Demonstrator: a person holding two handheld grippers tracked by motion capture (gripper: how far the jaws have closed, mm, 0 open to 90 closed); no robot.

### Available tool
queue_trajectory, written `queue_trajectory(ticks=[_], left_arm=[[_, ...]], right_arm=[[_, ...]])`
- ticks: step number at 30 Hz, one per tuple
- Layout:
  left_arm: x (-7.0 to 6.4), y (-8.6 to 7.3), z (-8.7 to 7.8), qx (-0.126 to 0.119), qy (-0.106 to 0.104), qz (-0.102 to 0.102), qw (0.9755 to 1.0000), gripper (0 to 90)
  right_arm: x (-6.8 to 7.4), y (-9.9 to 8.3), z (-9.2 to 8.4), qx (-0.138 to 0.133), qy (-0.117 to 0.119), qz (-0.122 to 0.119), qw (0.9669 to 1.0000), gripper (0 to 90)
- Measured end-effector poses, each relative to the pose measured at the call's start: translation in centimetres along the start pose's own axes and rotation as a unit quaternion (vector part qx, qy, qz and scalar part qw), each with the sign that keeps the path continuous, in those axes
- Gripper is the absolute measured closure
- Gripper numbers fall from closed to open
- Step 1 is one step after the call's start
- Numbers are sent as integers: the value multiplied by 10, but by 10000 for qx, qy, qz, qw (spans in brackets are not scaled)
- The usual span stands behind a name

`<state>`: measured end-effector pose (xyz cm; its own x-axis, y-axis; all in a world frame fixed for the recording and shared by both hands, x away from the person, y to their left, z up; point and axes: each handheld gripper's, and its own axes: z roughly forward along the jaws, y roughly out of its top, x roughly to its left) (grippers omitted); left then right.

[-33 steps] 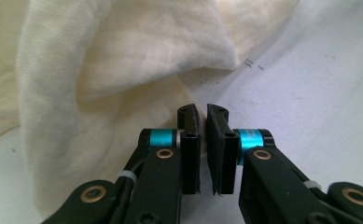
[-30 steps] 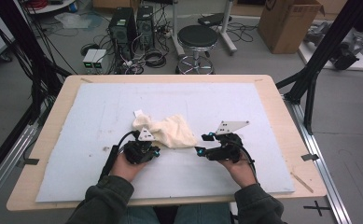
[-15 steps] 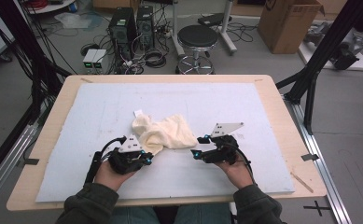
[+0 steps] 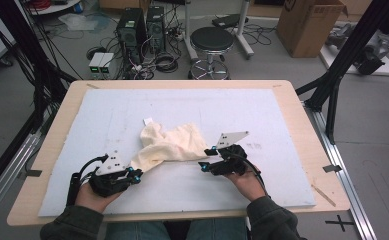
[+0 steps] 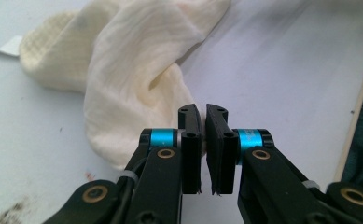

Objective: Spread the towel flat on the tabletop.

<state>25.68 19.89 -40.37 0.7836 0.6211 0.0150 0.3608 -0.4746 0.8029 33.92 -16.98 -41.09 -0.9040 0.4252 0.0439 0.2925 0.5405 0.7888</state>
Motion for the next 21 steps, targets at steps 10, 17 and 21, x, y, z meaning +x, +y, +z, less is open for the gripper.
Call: queue_trajectory(ticks=[10, 17, 21], left_arm=[[7, -15, 1, -175, 106, -141, 9997, 842], [12, -16, -3, -313, 179, -166, 9992, 842], [12, -15, -6, -366, 208, -131, 9990, 842]], right_arm=[[-17, 9, 35, 444, -226, -320, 9982, 568], [-18, 15, 39, 755, -71, -375, 9964, 878], [-13, 21, 27, 723, 25, -381, 9966, 880]])
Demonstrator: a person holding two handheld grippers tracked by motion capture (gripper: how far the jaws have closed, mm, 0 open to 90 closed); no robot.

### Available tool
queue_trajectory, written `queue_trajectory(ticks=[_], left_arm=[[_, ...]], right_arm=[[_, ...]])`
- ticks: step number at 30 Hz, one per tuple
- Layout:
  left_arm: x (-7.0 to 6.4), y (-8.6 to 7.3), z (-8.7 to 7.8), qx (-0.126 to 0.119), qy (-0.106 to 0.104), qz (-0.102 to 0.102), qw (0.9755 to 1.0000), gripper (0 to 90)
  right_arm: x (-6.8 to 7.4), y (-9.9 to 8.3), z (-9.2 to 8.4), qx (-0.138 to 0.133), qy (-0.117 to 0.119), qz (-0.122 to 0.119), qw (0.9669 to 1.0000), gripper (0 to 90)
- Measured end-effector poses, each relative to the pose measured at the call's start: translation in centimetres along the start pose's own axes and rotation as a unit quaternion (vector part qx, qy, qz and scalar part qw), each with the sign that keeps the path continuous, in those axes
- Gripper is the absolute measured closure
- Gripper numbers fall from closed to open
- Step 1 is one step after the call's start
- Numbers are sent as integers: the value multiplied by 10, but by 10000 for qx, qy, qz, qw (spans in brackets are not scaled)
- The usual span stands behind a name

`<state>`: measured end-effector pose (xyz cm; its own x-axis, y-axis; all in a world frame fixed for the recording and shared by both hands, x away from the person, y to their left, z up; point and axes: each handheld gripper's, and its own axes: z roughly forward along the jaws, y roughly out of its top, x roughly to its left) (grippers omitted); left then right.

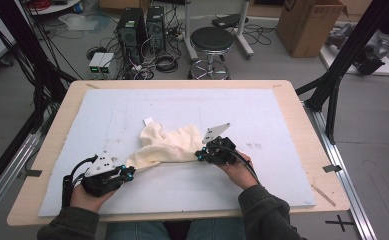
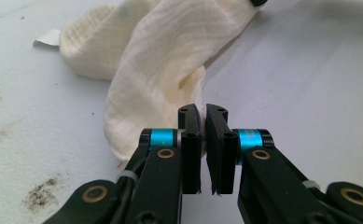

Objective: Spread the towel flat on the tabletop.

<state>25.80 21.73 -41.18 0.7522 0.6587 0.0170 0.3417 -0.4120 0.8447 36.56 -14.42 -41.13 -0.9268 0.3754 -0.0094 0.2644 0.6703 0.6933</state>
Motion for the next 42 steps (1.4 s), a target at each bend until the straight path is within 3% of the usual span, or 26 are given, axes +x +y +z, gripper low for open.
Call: queue_trajectory(ticks=[5, 8, 12, 15, 20, 24, 27, 30, 34, 37, 42], left_arm=[[1, 0, -4, -70, 33, -10, 10000, 842], [1, 0, -6, -81, 57, -5, 10000, 842], [3, 0, -5, -82, 75, -12, 9999, 842], [5, 0, -3, -55, 84, -28, 9999, 842], [12, 0, 0, -68, 144, -78, 9998, 842], [19, 0, 6, -74, 188, -193, 9996, 842], [23, 1, 11, -63, 184, -243, 9995, 842], [24, 1, 12, -45, 168, -232, 9996, 842], [22, 1, 12, -86, 182, -237, 9995, 841], [21, 1, 11, -77, 188, -184, 9996, 840], [19, 1, 10, -63, 183, -163, 9997, 839]], right_arm=[[4, 6, -25, -212, 161, 60, 9996, 880], [4, 9, -38, -357, 139, 177, 9991, 879], [-10, 17, -41, -391, 47, 453, 9982, 878], [-25, 28, -28, -269, -59, 604, 9978, 875], [-47, 41, 6, -24, -480, 707, 9963, 875], [-62, 48, 26, -81, -778, 778, 9939, 875], [-73, 47, 42, -43, -800, 949, 9923, 868], [-78, 41, 51, 106, -665, 1050, 9922, 790], [-75, 43, 36, -158, -530, 1057, 9929, 710], [-66, 47, 17, -471, -524, 888, 9936, 695], [-46, 43, -10, -610, -529, 560, 9952, 675]])
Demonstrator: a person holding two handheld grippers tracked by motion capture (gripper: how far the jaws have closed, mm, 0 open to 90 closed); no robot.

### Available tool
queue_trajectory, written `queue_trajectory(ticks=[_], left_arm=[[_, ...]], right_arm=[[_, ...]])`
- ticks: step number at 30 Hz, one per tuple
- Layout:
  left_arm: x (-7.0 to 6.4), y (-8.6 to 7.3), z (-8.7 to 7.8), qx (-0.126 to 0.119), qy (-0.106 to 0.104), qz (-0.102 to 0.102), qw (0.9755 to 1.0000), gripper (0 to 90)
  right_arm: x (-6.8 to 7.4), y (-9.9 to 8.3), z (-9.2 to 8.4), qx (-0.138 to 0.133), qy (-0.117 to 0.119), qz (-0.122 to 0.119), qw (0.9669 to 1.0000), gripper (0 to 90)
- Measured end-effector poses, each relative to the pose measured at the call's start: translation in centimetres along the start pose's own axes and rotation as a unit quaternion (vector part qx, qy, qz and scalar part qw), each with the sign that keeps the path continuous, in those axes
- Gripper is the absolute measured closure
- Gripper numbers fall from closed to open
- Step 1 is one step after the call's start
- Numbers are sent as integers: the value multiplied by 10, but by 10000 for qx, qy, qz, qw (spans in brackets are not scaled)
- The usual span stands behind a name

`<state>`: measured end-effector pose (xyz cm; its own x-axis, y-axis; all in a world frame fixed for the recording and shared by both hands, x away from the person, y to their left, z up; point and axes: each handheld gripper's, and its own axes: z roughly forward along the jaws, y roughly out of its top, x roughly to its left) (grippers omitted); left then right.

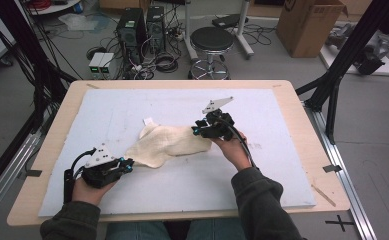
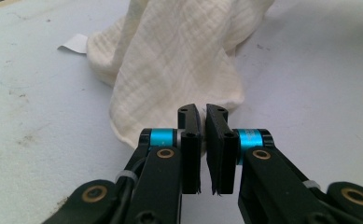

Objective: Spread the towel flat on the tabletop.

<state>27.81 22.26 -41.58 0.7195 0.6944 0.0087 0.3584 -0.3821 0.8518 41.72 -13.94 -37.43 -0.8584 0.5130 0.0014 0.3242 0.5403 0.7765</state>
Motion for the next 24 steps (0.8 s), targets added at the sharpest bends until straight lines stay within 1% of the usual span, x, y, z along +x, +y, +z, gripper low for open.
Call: queue_trajectory(ticks=[2, 3, 4, 6, 7, 8, 9, 10, 11, 13, 14, 15, 16, 18, 19, 20, 24], left_arm=[[-1, 0, 0, -21, -2, -2, 10000, 839], [-1, 0, 0, -27, -8, 2, 10000, 839], [-2, 0, 0, -22, -11, 7, 10000, 839], [-2, 0, 0, 13, -4, 35, 10000, 839], [-2, 0, 0, 1, -4, 23, 10000, 839], [-2, 0, 0, -6, -3, 19, 10000, 839], [-3, 0, 0, -25, 2, 6, 10000, 839], [-3, 0, 0, -24, 4, 6, 10000, 839], [-2, 0, 0, -7, -3, 19, 10000, 839], [-2, 0, 1, -6, -5, 1, 10000, 838], [-2, 0, 1, -1, -8, 8, 10000, 838], [-2, 0, 1, 1, -14, 14, 10000, 838], [-3, 0, 1, 1, -8, 11, 10000, 839], [-3, 0, 1, -3, -20, 27, 10000, 838], [-3, 0, 0, -3, -33, 21, 10000, 838], [-3, 0, 0, -3, -34, 24, 10000, 838], [-3, 0, 1, 18, -27, 43, 10000, 839]], right_arm=[[5, -5, -10, -130, 12, -69, 9999, 673], [8, -8, -14, -165, 56, -71, 9998, 670], [10, -11, -17, -159, 117, -81, 9998, 667], [15, -14, -20, -4, 243, -131, 9996, 662], [19, -17, -22, -21, 188, -241, 9995, 667], [22, -19, -24, -86, 183, -327, 9993, 669], [24, -21, -26, -65, 232, -304, 9992, 669], [27, -24, -27, -44, 241, -333, 9991, 673], [29, -27, -28, -44, 304, -385, 9988, 681], [35, -32, -30, 14, 325, -473, 9984, 673], [38, -35, -30, -6, 402, -460, 9981, 661], [39, -38, -30, 12, 444, -497, 9978, 651], [41, -40, -30, 57, 491, -482, 9976, 631], [41, -45, -27, 173, 645, -531, 9964, 564], [42, -48, -25, 263, 743, -518, 9955, 536], [43, -51, -24, 309, 884, -526, 9942, 529], [51, -60, -20, 478, 1010, -736, 9910, 479]])
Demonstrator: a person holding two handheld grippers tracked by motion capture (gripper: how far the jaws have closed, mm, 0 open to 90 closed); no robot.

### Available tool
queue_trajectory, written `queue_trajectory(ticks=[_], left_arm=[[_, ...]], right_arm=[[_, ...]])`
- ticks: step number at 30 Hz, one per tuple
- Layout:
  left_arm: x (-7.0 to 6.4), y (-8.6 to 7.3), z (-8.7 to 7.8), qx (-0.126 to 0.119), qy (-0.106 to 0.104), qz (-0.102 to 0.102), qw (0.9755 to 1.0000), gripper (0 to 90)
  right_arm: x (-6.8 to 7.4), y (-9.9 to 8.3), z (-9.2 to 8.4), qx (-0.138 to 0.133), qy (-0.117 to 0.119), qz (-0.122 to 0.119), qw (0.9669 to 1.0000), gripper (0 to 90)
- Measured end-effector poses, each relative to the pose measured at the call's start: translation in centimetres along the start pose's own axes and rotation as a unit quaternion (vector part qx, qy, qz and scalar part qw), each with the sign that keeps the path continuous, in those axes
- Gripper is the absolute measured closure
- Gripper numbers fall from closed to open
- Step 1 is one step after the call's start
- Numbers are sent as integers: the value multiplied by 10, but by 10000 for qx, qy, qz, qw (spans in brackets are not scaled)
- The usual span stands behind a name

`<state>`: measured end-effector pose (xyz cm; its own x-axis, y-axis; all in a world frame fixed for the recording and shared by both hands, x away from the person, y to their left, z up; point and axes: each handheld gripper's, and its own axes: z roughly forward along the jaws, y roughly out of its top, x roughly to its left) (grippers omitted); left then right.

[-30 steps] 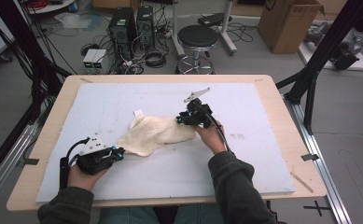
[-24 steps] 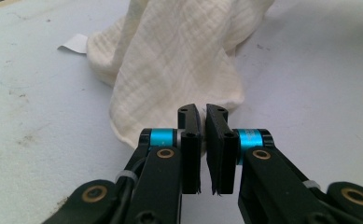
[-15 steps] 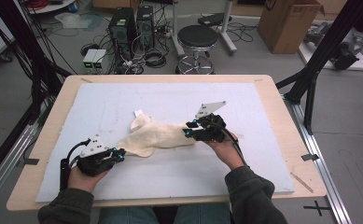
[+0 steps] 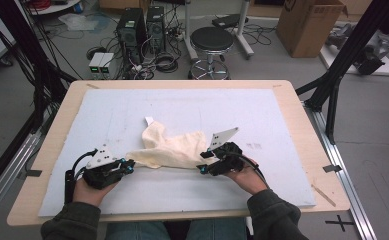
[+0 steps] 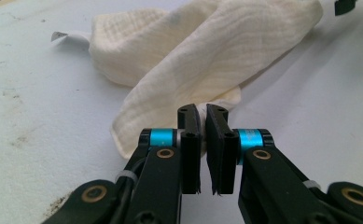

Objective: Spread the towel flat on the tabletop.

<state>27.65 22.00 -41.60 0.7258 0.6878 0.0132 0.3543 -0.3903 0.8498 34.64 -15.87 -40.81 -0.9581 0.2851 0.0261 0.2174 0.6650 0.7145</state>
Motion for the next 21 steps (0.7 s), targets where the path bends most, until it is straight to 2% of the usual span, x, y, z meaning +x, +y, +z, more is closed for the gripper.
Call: queue_trajectory(ticks=[2, 4, 5, 6, 7, 8, 9, 11, 12, 14, 18, 21], left_arm=[[0, 0, 0, -9, 6, 7, 10000, 838], [-1, 0, -1, -7, -1, 3, 10000, 838], [-1, 0, 0, -23, -6, -8, 10000, 838], [-1, 0, -1, -41, -8, -19, 10000, 838], [-1, 0, -1, -54, -9, -22, 10000, 839], [-1, 0, -2, -56, -14, 15, 10000, 838], [-2, 1, -3, -98, -29, -5, 9999, 838], [-3, 2, -5, -190, -26, 28, 9998, 838], [-4, 3, -6, -228, -36, 31, 9997, 839], [-5, 5, -9, -291, -25, 96, 9995, 839], [-9, 9, -13, -460, -46, 144, 9988, 839], [-10, 11, -13, -528, -70, 151, 9985, 839]], right_arm=[[2, -2, 4, 119, 23, -82, 9999, 479], [3, -3, 10, 301, -221, -171, 9992, 514], [3, -3, 12, 355, -292, -152, 9988, 584], [3, -2, 14, 421, -375, -161, 9983, 706], [1, -2, 15, 474, -345, -145, 9982, 843], [-1, -2, 14, 511, -214, -91, 9984, 865], [-2, 0, 12, 502, -171, 27, 9986, 869], [-3, 7, 1, 382, -182, 114, 9990, 871], [-2, 11, -7, 276, -264, 102, 9992, 871], [-2, 19, -23, 83, -273, 111, 9995, 871], [0, 35, -56, -181, -410, 39, 9990, 870], [-6, 46, -69, -193, -481, 46, 9986, 869]])
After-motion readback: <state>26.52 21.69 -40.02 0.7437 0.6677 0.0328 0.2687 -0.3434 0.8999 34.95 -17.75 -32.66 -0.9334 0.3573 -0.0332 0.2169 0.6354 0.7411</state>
